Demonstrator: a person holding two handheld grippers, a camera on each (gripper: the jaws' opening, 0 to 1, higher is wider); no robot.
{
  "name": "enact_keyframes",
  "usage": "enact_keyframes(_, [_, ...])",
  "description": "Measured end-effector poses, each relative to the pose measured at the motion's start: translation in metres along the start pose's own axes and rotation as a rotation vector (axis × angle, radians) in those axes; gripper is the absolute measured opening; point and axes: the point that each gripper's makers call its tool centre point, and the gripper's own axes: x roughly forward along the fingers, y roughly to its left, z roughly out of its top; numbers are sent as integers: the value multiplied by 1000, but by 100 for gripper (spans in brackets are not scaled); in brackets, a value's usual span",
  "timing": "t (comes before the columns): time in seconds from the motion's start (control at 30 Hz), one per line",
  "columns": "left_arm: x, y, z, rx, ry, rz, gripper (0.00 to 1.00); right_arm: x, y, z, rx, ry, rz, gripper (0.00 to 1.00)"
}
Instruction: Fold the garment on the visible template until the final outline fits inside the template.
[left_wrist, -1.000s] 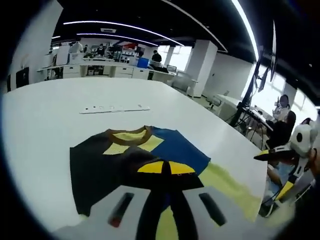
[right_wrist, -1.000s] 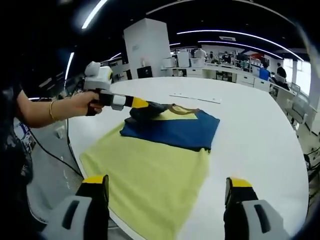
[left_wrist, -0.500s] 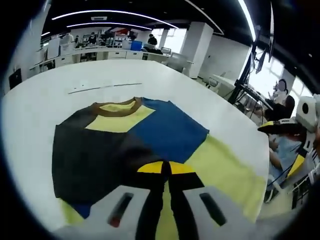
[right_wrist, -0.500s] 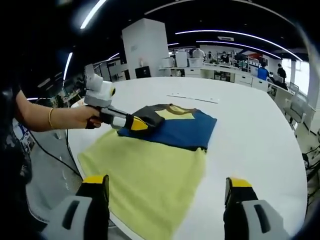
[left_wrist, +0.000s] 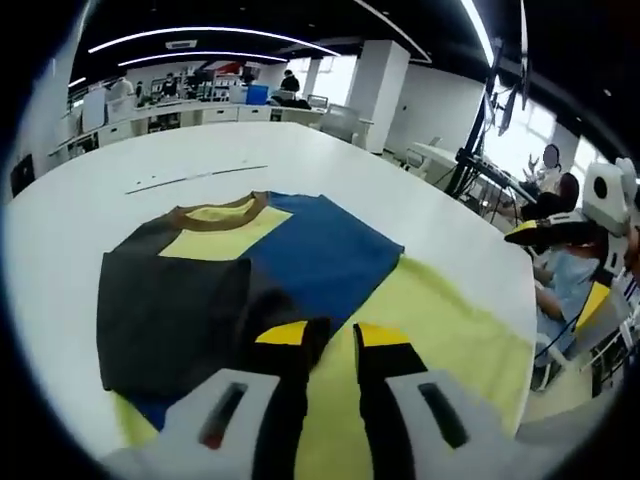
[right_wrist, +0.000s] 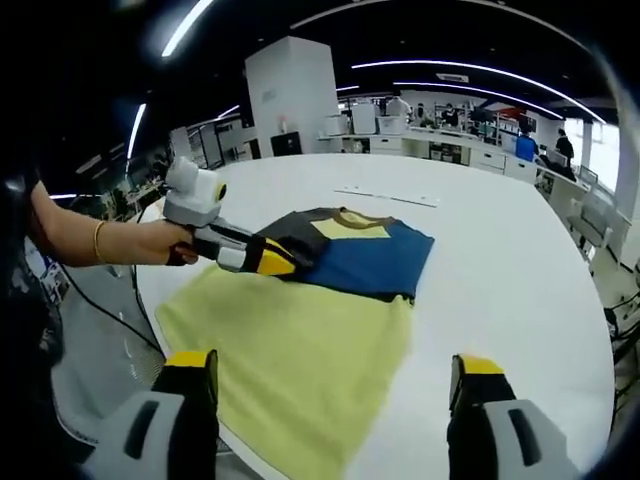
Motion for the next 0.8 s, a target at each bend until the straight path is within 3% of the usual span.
enact_keyframes(0.4, [-33,11,14,73,-85,-11,24,-3,0,5,-8,-15,0,99])
enact_keyframes(0.57, [-42,26,10,101,-84,30,26,-2,2,5,-10,-16,5,99])
enact_keyframes(0.8, [-44,51,-6,125,-30,96,25,-1,3,6,-7,-18,6,99])
